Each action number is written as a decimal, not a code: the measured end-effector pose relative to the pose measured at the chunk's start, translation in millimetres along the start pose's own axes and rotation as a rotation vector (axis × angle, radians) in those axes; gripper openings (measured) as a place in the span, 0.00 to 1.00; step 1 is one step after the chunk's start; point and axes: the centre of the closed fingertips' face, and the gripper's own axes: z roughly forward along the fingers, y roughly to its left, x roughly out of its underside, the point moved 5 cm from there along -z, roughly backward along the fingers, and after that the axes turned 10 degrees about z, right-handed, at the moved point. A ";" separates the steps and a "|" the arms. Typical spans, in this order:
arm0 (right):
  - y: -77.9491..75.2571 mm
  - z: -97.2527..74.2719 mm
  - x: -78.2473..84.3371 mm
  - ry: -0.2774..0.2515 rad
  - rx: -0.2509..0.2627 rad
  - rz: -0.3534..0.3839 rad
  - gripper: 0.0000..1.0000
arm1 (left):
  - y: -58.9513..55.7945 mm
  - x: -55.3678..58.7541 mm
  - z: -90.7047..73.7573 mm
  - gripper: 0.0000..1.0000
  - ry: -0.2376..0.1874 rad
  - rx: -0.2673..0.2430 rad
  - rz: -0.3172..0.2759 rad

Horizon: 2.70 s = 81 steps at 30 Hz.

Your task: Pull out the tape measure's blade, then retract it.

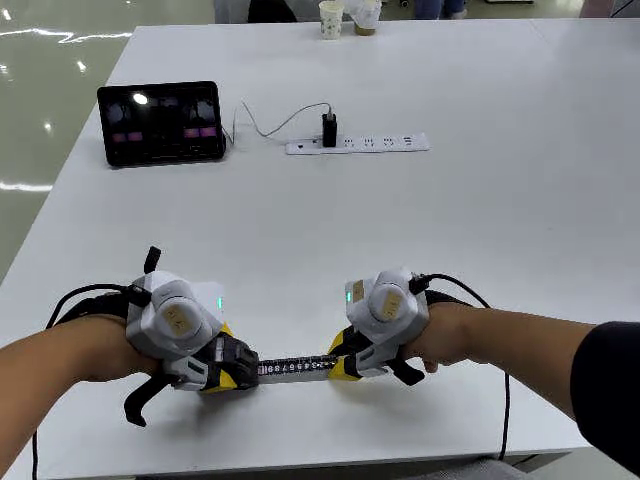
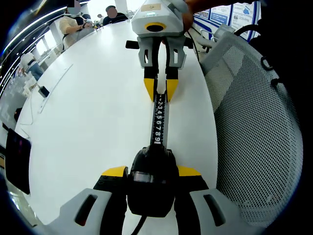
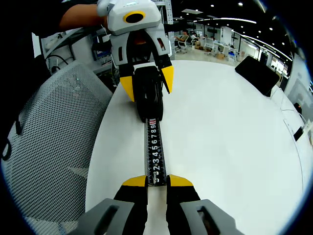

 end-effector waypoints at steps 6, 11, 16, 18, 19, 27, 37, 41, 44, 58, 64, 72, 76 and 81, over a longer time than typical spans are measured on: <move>-1.6 -4.3 3.5 0.002 0.004 0.002 0.10 | 0.4 0.3 0.3 0.31 0.000 0.000 0.000; -1.5 -6.7 6.4 0.001 0.006 0.004 0.10 | 0.3 0.2 0.7 0.31 0.001 0.001 0.000; -1.3 -9.1 8.4 -0.001 0.006 0.008 0.10 | 0.0 0.0 1.0 0.31 0.002 -0.001 0.000; -1.2 -10.0 9.5 -0.001 0.006 0.009 0.10 | -0.2 -0.1 1.0 0.31 0.002 0.000 0.001; -1.4 -10.3 9.8 -0.001 0.006 0.010 0.10 | -0.2 -0.1 1.0 0.31 0.002 0.000 0.001; -0.8 -12.8 11.9 0.001 0.007 0.017 0.10 | -0.1 -0.5 1.0 0.31 0.000 0.000 0.004; -1.6 -15.0 14.8 0.001 0.007 0.023 0.10 | 0.2 -0.8 0.7 0.31 -0.002 -0.002 0.005; -1.7 -15.5 15.5 0.000 0.008 0.027 0.10 | 0.6 -0.8 0.9 0.31 -0.004 -0.003 0.004; -1.4 -16.0 16.0 0.000 0.008 0.029 0.10 | 0.3 -0.9 0.6 0.31 -0.005 -0.004 0.004; -2.4 -19.9 20.2 0.004 0.008 0.032 0.10 | 0.2 -1.3 0.7 0.31 -0.006 -0.008 0.003; -3.5 -21.8 22.9 0.004 0.011 0.036 0.10 | 0.3 -1.2 1.2 0.31 -0.006 -0.009 0.002; -5.0 -23.7 26.7 0.006 0.016 0.042 0.10 | 0.1 -0.7 1.1 0.31 -0.008 -0.009 0.002; -6.1 -25.0 28.6 0.006 0.018 0.044 0.10 | 0.1 -0.4 1.2 0.31 -0.008 -0.009 0.002; -7.1 -26.9 31.4 0.009 0.020 0.046 0.10 | 0.1 -0.5 1.0 0.31 -0.009 -0.008 0.001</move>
